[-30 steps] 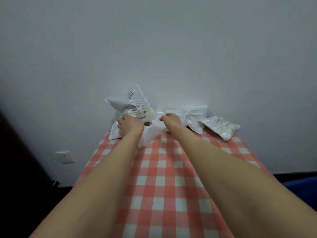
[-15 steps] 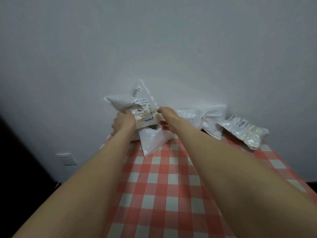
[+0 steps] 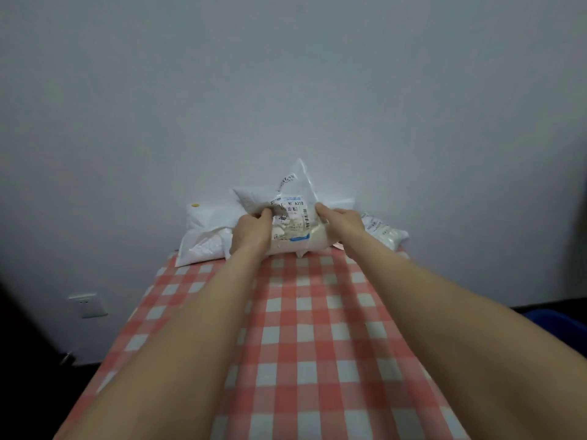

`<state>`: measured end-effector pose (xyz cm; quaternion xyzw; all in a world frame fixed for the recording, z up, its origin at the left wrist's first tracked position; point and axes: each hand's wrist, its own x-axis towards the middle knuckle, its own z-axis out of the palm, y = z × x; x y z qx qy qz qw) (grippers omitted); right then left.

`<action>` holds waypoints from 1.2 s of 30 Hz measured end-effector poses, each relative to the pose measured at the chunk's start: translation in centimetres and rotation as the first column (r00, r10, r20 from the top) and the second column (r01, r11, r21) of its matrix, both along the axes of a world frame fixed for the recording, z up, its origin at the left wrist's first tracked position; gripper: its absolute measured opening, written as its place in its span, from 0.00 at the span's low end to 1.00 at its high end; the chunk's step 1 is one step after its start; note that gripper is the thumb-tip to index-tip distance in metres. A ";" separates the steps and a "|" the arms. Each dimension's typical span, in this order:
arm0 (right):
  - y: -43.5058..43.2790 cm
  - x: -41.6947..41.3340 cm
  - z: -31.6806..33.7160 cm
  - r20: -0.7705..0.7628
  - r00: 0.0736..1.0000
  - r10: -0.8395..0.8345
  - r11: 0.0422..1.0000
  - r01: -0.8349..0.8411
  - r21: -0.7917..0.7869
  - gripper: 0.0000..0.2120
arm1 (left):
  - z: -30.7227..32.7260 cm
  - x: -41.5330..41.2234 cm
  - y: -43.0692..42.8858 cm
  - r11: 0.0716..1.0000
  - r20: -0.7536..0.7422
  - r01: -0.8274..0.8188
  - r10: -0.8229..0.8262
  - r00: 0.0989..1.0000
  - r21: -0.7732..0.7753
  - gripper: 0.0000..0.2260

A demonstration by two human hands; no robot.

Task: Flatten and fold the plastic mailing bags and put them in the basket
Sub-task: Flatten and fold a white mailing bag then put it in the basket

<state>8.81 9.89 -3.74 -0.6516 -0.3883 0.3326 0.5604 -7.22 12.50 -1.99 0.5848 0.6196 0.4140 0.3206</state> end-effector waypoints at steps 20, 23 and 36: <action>-18.1 7.3 -6.2 -0.226 0.937 -0.267 0.961 0.242 -0.133 0.05 | -5.5 6.9 -12.6 0.952 0.410 0.203 -0.094 0.907 -0.230 0.15; -19.6 6.8 -4.9 -0.272 0.931 -0.244 0.968 0.216 -0.131 0.04 | -4.8 6.7 -13.6 0.963 0.344 0.188 -0.114 0.932 -0.191 0.15; -19.8 6.7 -3.4 -0.263 0.896 -0.357 0.933 0.332 -0.138 0.04 | -4.8 6.8 -14.4 0.979 0.299 0.192 -0.163 0.940 -0.070 0.08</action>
